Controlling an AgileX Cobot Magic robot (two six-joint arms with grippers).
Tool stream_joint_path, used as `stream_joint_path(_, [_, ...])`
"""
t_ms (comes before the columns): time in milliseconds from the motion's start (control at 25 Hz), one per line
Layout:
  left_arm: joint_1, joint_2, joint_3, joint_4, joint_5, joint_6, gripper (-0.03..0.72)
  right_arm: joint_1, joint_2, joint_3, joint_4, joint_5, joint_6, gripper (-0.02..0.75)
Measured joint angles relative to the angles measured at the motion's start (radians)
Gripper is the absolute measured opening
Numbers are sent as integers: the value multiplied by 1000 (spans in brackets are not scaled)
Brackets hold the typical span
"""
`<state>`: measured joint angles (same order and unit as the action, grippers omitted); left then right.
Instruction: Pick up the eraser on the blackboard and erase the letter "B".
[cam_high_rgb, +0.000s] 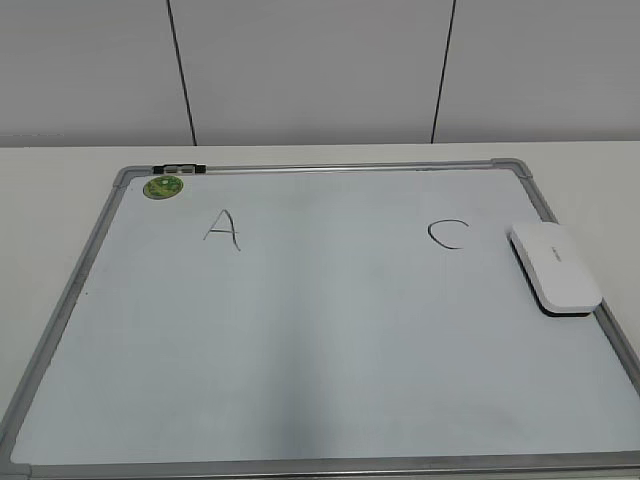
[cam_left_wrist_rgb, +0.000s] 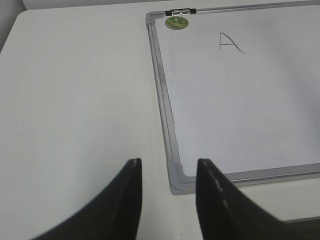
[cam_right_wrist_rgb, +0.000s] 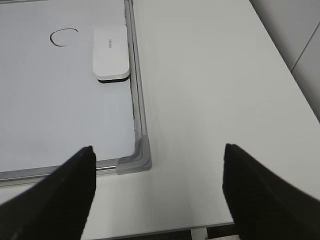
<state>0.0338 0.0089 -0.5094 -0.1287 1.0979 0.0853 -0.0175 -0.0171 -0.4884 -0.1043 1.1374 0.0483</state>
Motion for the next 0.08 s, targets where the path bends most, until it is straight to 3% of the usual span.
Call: stream_joint_path(80, [0, 0, 0, 0, 0, 0, 263, 0, 0, 0, 0, 0, 0, 587])
